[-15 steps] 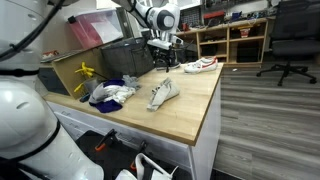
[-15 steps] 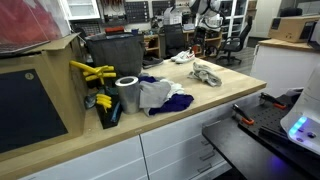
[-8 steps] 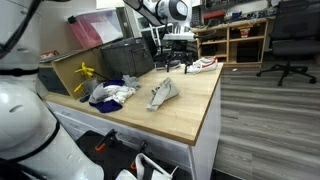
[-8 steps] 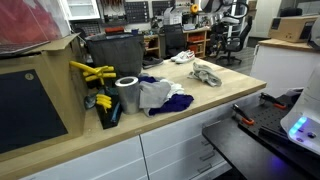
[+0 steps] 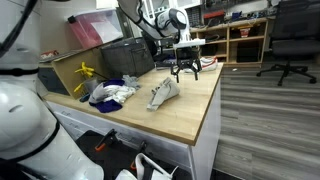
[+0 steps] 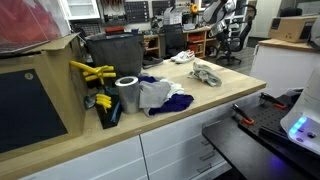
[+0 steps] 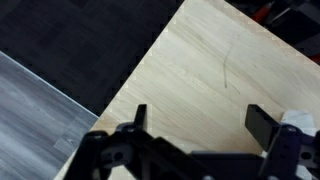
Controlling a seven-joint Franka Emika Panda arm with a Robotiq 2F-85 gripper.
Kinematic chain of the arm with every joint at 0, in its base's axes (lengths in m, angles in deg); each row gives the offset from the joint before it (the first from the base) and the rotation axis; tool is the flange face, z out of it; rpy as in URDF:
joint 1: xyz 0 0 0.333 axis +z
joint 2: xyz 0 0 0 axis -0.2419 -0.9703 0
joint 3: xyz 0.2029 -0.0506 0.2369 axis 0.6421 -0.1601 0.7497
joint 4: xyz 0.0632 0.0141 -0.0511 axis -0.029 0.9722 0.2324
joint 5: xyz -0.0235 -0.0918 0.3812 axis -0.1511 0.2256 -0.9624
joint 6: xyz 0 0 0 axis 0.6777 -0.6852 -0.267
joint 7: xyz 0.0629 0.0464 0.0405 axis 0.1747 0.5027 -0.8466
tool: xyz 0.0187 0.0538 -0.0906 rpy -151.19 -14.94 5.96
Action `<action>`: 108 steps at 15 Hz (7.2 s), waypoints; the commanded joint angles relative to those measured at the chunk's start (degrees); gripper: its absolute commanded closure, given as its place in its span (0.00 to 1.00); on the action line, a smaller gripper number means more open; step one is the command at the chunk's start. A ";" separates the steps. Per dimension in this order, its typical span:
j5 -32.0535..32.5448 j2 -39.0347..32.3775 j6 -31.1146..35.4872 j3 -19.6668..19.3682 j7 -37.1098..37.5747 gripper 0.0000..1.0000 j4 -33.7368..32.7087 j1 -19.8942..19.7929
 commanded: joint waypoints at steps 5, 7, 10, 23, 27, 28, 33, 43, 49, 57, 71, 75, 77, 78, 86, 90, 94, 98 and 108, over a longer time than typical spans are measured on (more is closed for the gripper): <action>4.27 8.88 19.82 1.51 -7.58 0.00 17.22 1.80; 2.14 10.38 22.93 2.32 -9.40 0.00 20.00 1.63; -0.16 11.54 24.80 2.92 -12.47 0.00 22.69 1.80; -7.34 11.39 26.46 4.20 -18.43 1.00 25.61 2.64; -8.84 10.60 28.04 4.97 -18.37 1.00 24.72 2.86; -9.28 10.39 28.53 5.14 -18.49 1.00 24.53 2.88; -10.20 8.51 31.15 5.96 -18.56 1.00 23.50 3.53; -8.59 -1.79 38.39 7.09 -17.53 1.00 17.77 4.55; -7.08 -6.17 38.65 6.27 -16.78 1.00 13.60 4.79; -7.29 -4.47 35.00 5.36 -16.16 1.00 12.57 4.13; -11.80 6.93 17.08 4.77 -15.92 1.00 10.35 3.17; -13.17 5.42 19.78 4.23 -14.76 1.00 6.70 3.31; -13.59 3.18 20.73 4.04 -14.81 1.00 4.81 3.17; -13.40 1.81 21.32 3.84 -14.50 1.00 4.07 3.24; -11.66 -11.29 26.40 2.97 -12.27 1.00 -2.48 2.81; -11.27 -15.64 27.12 2.82 -12.01 1.00 -5.77 2.54; -11.60 -14.72 26.44 3.19 -12.11 1.00 -5.62 2.41; -12.88 -10.92 24.22 4.14 -11.99 1.00 -4.36 2.21; -13.42 0.47 14.53 5.00 -11.54 1.00 -0.78 2.78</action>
